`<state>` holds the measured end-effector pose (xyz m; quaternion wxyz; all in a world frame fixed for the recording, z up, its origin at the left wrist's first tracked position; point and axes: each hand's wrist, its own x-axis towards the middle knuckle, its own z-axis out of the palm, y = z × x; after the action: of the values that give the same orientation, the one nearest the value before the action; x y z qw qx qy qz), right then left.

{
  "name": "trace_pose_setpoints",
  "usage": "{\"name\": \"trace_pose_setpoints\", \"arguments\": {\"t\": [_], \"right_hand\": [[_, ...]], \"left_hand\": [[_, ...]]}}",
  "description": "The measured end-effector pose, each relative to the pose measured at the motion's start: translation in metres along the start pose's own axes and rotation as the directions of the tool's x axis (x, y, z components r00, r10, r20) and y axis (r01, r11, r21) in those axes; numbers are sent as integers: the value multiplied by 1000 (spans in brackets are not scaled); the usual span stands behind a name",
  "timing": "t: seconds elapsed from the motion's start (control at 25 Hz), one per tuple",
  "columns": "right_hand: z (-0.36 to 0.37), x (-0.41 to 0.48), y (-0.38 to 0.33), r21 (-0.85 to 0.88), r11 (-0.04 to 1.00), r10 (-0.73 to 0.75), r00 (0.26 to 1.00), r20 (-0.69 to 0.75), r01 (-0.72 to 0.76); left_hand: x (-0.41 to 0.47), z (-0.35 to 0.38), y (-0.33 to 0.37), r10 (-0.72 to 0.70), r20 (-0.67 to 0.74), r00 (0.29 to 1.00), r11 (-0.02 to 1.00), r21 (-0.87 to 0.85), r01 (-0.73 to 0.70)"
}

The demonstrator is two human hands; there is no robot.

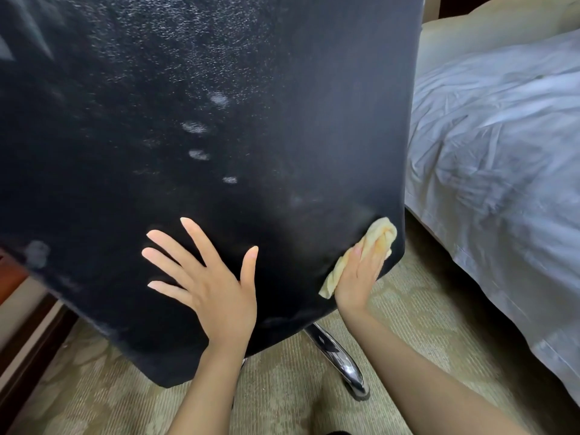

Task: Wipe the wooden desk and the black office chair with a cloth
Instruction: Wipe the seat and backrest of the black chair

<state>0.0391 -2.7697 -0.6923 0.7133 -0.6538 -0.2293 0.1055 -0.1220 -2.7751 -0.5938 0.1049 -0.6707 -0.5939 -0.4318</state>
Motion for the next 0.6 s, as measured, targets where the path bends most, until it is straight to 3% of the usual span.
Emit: {"name": "trace_pose_setpoints", "arguments": {"t": [0.16, 0.24, 0.32, 0.44, 0.6], "right_hand": [[0, -17, 3, 138, 897, 426, 904, -14, -421], [6, -21, -12, 158, 872, 473, 881, -21, -464], [16, -25, -36, 161, 914, 379, 925, -12, -372], [30, -33, -76, 151, 985, 90, 996, -6, -88], [41, -35, -132, 142, 965, -218, 975, -39, 221]], "left_hand": [[0, -2, 1, 2, 6, 1000, 1000, -13, -2], [0, -4, 2, -4, 9, 1000, 1000, -17, 4], [0, -4, 2, -3, 4, 1000, 1000, -13, 3], [1, -3, 1, -7, 1, 1000, 1000, 1, 7], [1, -1, -1, -17, -8, 1000, 1000, -12, 17]]}}
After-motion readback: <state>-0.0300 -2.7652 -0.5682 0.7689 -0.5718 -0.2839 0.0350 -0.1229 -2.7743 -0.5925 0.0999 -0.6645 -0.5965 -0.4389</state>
